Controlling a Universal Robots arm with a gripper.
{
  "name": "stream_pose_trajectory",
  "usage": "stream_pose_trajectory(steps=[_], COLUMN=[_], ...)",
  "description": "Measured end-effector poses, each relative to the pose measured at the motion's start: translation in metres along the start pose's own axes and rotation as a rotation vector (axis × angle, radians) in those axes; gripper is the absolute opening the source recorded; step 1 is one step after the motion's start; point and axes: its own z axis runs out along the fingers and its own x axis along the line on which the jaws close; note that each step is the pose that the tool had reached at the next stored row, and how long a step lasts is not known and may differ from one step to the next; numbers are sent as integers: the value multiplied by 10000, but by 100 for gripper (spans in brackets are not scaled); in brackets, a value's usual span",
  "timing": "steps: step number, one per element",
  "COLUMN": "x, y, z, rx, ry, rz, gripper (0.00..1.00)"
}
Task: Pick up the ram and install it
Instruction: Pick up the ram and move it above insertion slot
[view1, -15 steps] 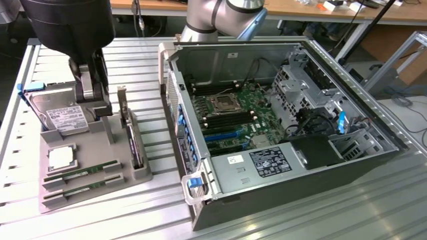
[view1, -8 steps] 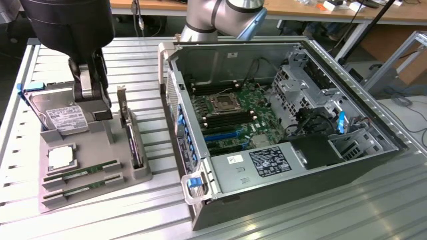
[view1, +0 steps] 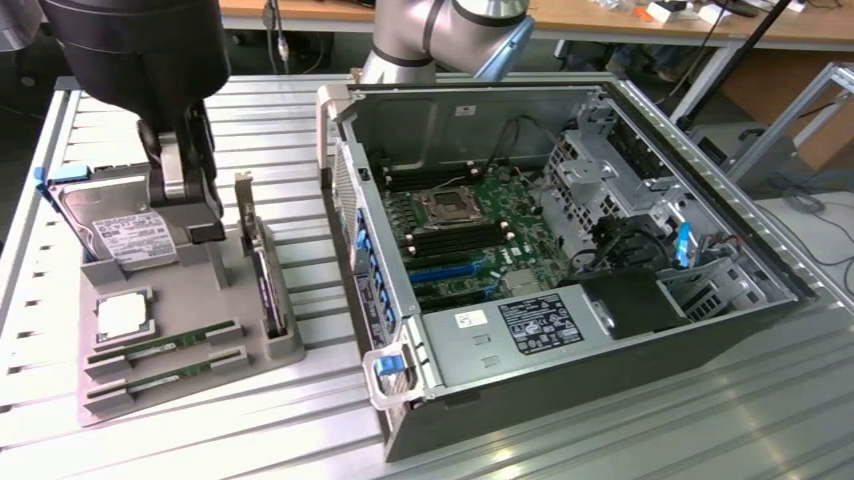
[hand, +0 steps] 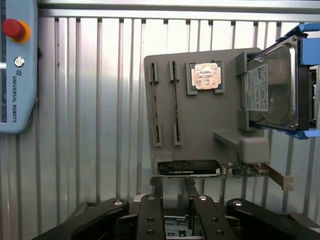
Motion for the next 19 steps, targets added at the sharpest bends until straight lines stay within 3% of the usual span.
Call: stream_pose_trajectory(steps=[19], x=[-4], y=[10], z=[89], rx=[-1], ry=[0], rz=[0], gripper=[30])
